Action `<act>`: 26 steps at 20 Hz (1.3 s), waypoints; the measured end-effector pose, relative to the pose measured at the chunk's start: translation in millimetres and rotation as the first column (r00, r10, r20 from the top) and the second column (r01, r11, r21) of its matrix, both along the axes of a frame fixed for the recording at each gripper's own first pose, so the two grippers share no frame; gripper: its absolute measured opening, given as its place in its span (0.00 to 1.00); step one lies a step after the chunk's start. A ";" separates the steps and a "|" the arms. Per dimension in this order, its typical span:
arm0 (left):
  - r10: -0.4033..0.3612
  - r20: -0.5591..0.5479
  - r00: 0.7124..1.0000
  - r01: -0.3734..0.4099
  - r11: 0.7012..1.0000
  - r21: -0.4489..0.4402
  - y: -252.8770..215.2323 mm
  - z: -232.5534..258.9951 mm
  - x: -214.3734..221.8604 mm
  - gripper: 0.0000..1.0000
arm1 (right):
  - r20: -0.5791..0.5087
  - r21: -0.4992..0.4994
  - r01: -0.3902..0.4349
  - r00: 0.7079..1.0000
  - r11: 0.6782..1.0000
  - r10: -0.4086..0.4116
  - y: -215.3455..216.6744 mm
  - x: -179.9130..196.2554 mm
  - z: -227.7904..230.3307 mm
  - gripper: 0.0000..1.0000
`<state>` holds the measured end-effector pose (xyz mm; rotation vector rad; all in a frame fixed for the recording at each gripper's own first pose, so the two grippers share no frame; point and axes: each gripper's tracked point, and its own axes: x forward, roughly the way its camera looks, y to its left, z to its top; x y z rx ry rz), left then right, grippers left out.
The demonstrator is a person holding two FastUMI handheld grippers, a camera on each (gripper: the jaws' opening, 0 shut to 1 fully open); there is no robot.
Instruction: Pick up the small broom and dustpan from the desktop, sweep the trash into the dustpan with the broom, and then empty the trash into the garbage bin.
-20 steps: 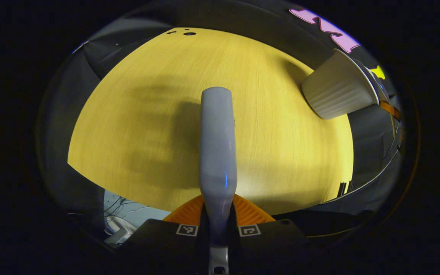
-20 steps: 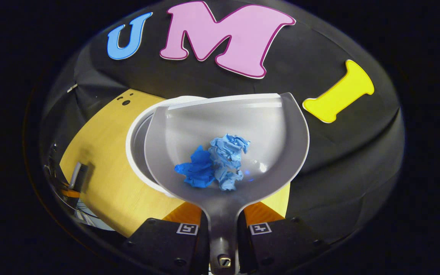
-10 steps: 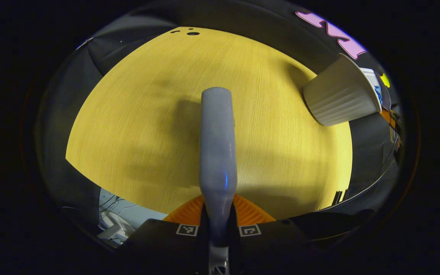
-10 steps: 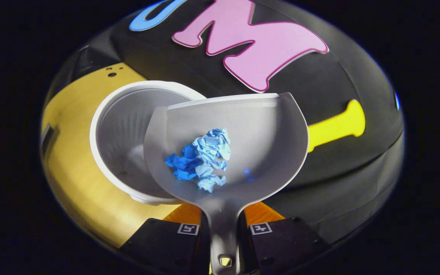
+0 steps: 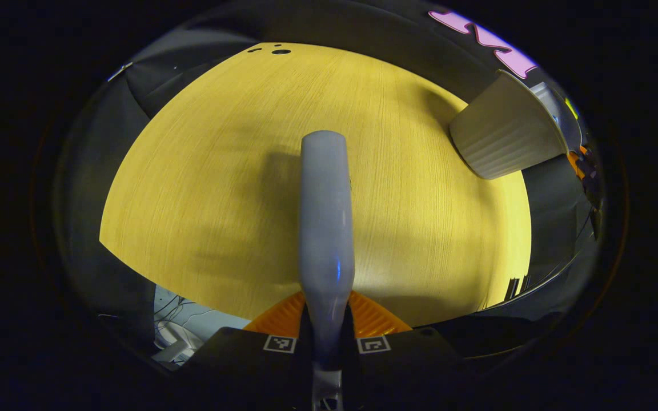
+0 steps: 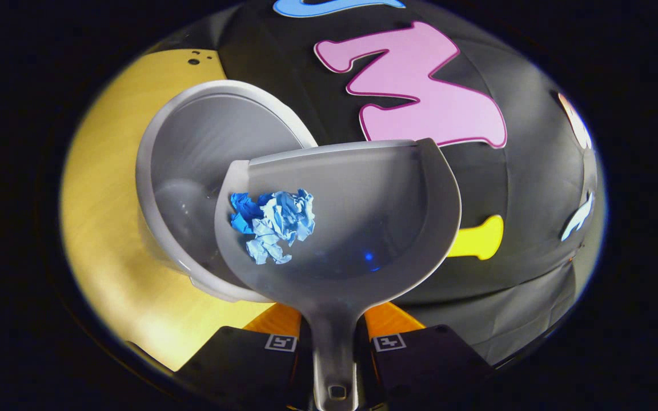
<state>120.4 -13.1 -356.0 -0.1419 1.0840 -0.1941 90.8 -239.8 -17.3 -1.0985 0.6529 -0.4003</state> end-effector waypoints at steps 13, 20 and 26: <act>-0.010 -0.009 1.000 0.010 1.000 -0.026 -1.4 -13.8 -25.8 0.24 | 0.007 -0.340 -0.057 0.998 0.939 0.063 10.4 2.9 14.0 0.33; -0.022 -0.001 1.000 0.022 1.000 -0.009 -3.3 -17.6 -36.4 0.25 | -0.002 -0.435 -0.084 0.996 0.897 0.092 16.9 5.2 18.4 0.34; -0.015 0.013 1.000 0.015 1.000 -0.015 -5.3 -15.1 -40.5 0.24 | 0.069 -0.234 -0.018 0.997 0.972 0.035 5.0 0.9 14.5 0.33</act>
